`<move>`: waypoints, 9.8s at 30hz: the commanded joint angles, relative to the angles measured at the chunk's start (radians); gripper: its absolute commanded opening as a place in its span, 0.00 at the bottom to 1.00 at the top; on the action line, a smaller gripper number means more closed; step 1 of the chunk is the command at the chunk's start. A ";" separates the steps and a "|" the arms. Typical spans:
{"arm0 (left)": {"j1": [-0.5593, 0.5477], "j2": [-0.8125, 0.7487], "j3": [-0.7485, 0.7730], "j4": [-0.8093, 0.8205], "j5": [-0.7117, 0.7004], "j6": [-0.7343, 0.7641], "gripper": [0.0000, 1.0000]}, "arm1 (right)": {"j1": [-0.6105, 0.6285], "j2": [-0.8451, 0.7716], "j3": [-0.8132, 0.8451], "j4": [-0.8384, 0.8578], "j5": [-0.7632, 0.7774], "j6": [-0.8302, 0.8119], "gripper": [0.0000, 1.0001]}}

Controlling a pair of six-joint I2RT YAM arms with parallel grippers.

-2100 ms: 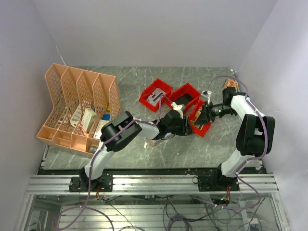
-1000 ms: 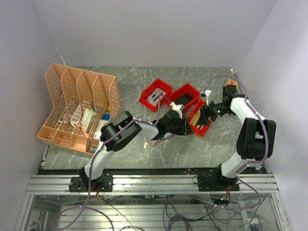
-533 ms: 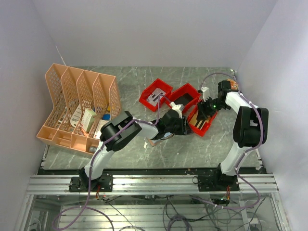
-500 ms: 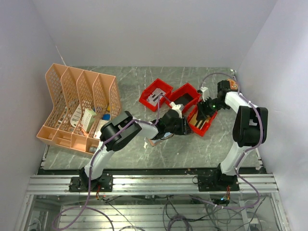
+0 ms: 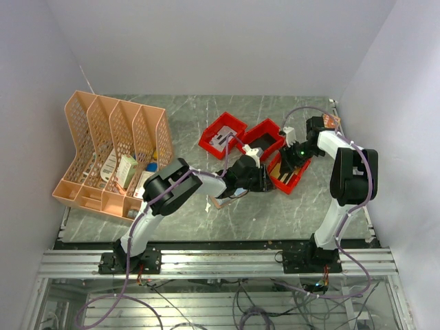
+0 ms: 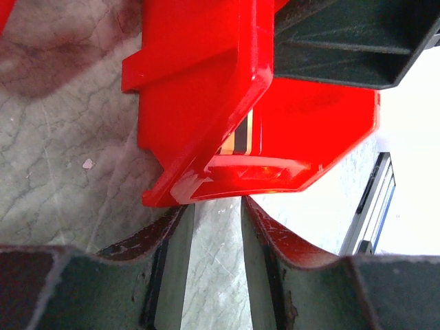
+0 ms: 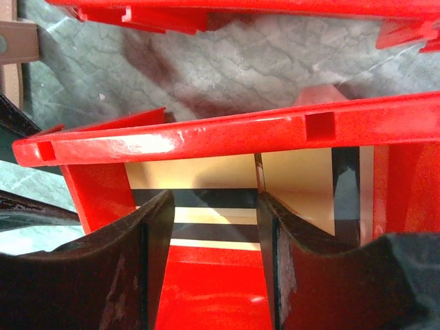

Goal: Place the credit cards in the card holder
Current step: Pick up the credit card from the storage box, then insert the credit card into the card holder.

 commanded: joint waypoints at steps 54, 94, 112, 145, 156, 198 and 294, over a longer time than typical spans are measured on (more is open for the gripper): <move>0.024 0.003 0.011 0.019 -0.003 0.013 0.44 | 0.005 -0.155 0.029 -0.329 -0.406 -0.071 0.43; 0.025 0.005 0.021 0.012 0.005 0.015 0.44 | 0.065 -0.249 -0.128 -0.056 -0.114 -0.008 0.37; 0.026 0.086 0.173 -0.064 -0.004 0.040 0.45 | 0.012 -0.367 0.036 -0.099 0.094 -0.077 0.00; -0.018 -0.974 -0.654 0.067 -0.177 0.568 0.90 | 0.154 -0.285 0.111 -0.415 -0.414 -0.293 0.00; 0.029 -1.243 -0.842 0.008 -0.012 0.367 1.00 | 0.313 -0.094 0.218 -0.620 -0.508 -0.510 0.00; 0.187 -0.917 -0.937 0.604 0.286 0.128 0.07 | 0.351 -0.334 0.138 -0.268 -0.714 -0.036 0.61; 0.103 -0.674 -0.582 -0.524 -0.514 0.173 0.47 | 0.273 0.037 -0.191 0.561 -0.549 0.858 0.00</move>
